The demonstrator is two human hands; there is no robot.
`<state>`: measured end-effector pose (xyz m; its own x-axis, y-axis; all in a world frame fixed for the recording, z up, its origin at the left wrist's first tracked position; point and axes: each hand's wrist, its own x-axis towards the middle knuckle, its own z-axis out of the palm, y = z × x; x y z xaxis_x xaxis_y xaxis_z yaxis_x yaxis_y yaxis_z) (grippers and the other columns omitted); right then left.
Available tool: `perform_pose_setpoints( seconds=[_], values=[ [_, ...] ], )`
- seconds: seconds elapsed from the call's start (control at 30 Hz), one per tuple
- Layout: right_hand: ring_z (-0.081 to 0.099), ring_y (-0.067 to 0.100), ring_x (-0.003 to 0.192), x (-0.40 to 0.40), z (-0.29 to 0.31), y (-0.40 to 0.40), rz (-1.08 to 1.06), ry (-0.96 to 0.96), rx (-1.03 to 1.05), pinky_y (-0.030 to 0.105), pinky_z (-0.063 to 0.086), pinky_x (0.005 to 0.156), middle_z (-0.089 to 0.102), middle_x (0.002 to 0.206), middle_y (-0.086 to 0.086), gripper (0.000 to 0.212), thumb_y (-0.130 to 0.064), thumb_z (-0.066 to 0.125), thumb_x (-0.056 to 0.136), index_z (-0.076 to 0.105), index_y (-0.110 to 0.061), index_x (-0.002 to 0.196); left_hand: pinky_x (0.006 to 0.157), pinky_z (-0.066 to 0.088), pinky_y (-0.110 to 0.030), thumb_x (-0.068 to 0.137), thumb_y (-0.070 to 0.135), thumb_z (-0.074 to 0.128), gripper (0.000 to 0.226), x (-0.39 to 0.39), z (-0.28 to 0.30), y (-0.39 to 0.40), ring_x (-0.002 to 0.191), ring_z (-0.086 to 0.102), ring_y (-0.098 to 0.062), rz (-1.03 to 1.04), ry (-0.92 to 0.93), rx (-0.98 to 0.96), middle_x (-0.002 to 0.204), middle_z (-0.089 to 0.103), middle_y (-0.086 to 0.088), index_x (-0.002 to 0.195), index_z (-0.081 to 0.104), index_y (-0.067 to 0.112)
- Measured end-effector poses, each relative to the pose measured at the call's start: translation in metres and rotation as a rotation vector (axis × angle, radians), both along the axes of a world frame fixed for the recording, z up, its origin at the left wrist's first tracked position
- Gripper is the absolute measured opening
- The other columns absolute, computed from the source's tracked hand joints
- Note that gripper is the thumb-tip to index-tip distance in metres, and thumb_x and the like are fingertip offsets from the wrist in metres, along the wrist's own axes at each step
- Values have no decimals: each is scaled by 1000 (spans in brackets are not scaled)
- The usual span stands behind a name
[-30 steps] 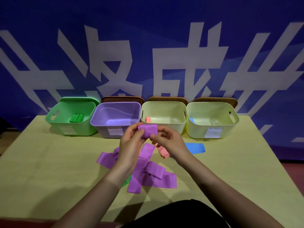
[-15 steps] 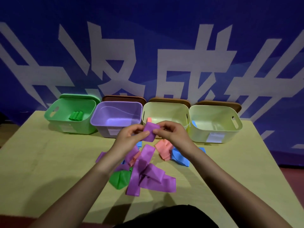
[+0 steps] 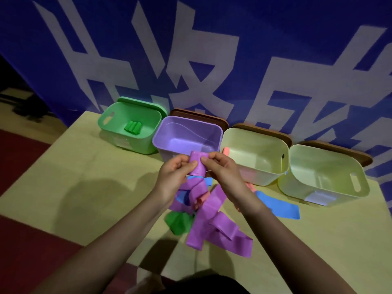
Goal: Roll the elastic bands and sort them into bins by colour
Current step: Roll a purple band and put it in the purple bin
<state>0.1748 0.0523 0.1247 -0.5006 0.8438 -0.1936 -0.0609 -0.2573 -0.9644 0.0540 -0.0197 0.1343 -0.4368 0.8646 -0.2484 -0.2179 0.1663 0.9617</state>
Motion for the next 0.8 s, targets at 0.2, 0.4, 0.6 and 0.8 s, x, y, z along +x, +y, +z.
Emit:
perform_pose_setpoints(
  seconds=[0.2, 0.4, 0.6, 0.8],
  values=[
    [53, 8, 58, -81, -11, 35, -35, -98, -7, 18, 48, 57, 57, 66, 3, 12, -4, 61, 90, 61, -10, 81, 58, 41, -12, 91, 6, 60, 11, -74, -6, 30, 62, 55, 2, -27, 157, -21, 76, 62, -1, 95, 67, 14],
    [57, 4, 56, -136, -31, 84, -117, -121, -45, 18, 52, 59, 58, 64, 1, 11, -5, 57, 93, 63, -6, 83, 81, 43, -15, 89, 29, 66, 44, -148, -22, 98, 95, 61, -5, -92, 314, -146, 112, 67, -4, 123, 61, 3],
    [54, 0, 42, -162, -82, 140, -243, -310, -193, 14, 47, 46, 50, 65, 7, 24, -3, 57, 93, 56, -9, 70, 76, 47, -33, 90, 34, 63, 31, -206, -64, 124, 87, 63, -26, -124, 663, -306, 92, 65, -3, 111, 64, 11],
    [50, 7, 38, -193, -128, 170, -213, -524, -267, 17, 43, 36, 46, 60, 7, 31, 1, 56, 92, 48, -10, 64, 73, 48, -36, 94, 26, 55, 33, -224, -88, 135, 86, 63, -30, -286, 899, -336, 94, 70, -12, 123, 61, 12]
  ],
)
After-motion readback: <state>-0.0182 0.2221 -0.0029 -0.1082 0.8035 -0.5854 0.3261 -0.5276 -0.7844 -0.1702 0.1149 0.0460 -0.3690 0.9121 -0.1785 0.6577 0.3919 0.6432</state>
